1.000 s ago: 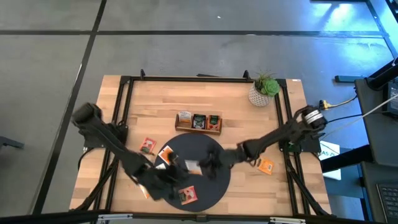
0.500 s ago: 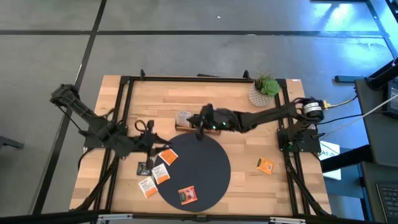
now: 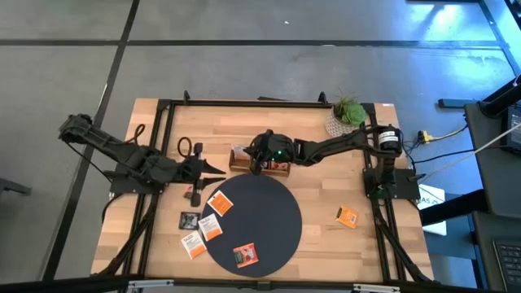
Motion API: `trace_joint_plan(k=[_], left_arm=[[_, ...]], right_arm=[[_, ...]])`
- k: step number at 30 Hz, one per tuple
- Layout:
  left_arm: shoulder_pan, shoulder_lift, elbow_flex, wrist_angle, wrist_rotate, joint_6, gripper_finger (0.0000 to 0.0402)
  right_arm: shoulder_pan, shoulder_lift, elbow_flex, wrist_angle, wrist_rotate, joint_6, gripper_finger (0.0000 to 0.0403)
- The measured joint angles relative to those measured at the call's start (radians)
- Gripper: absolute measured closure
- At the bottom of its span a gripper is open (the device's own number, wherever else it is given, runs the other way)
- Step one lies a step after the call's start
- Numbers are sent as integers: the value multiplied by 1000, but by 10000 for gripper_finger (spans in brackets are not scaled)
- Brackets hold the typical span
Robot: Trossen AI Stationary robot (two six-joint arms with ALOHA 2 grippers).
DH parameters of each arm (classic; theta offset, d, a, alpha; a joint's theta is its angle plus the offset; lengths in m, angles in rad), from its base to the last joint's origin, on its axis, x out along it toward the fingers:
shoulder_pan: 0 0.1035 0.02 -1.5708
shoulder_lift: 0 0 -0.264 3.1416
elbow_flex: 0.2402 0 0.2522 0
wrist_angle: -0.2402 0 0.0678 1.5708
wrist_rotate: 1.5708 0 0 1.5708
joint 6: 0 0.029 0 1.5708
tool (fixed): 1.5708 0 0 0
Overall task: Pick & Place Tea
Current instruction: Put the white tea bag into the left of the wooden organizer, then put the orange tea bag into the right of the wooden organizer
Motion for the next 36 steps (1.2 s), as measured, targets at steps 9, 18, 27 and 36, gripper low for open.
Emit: trace_joint_plan(k=[9,18,27,36], left_arm=[[32,5,0,-22,30,0,336],[32,6,0,-52,27,-8,336],[32,6,0,-52,28,-8,336],[30,17,0,-50,94,-70,336]], right_arm=[[0,15,0,7,30,-84,397],[0,15,0,6,30,-112,390],[-5,15,0,5,49,-132,344],[3,-26,0,0,-39,-106,325]])
